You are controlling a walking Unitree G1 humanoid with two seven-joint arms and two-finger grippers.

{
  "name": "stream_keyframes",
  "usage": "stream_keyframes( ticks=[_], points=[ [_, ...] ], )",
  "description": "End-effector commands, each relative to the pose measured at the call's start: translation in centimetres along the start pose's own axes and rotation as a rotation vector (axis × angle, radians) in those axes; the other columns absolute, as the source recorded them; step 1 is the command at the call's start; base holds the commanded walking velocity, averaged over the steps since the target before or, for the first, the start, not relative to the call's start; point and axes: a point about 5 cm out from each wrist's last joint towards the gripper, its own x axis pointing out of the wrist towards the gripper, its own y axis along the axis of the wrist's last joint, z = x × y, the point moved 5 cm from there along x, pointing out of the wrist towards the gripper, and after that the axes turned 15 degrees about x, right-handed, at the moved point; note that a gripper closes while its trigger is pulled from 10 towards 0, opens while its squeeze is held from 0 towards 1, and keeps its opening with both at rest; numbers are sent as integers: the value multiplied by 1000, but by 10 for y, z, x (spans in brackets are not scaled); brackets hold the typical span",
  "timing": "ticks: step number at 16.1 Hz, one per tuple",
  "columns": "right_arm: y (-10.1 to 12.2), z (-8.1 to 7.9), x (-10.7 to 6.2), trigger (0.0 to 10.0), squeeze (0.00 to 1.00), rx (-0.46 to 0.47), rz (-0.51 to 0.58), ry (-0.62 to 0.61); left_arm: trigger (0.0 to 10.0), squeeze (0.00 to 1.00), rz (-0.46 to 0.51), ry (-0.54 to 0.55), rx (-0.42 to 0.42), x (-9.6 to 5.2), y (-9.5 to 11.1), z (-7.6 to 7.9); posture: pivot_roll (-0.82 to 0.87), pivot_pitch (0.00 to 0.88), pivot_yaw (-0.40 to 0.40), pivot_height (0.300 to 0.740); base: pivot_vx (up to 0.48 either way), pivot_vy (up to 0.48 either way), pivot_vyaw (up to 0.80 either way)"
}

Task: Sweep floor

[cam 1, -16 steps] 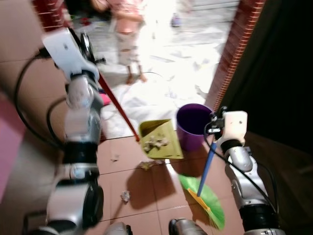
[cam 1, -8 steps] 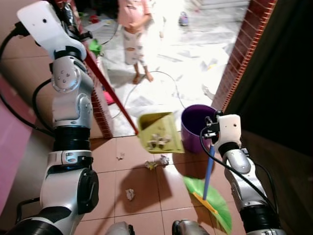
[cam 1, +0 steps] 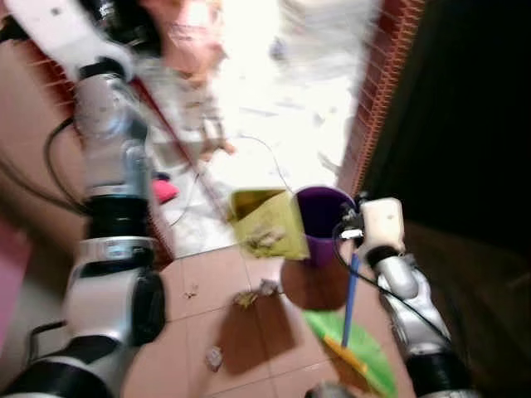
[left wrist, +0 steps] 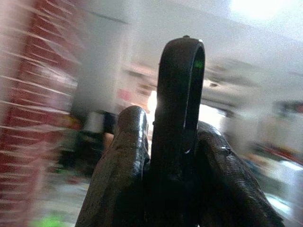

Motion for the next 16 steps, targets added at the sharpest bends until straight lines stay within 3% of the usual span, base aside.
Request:
stream_keyframes(
  ticks=[1, 5, 9, 16],
  points=[
    [-10, -2, -1, 10000, 0, -17, -44, 1, 10000, 0, 87, 56, -25, 8, 23, -19, -177, 0, 97, 740, 412, 0, 0],
    [-12, -4, -1, 10000, 0, -16, -51, 16, 10000, 0, 84, 62, -26, 9, 20, -20, -179, 0, 100, 740, 401, 0, 0],
    [-15, -9, -3, 10000, 0, -25, -57, 39, 10000, 0, 118, 46, -30, 11, 26, -14, -178, 0, 98, 740, 0, 0, 0],
    [-17, -10, -8, 10000, 0, -20, -57, 37, 10000, 0, 162, 14, 45, 19, 28, -2, -204, 0, 125, 740, 0, 0, 0]
  ],
)
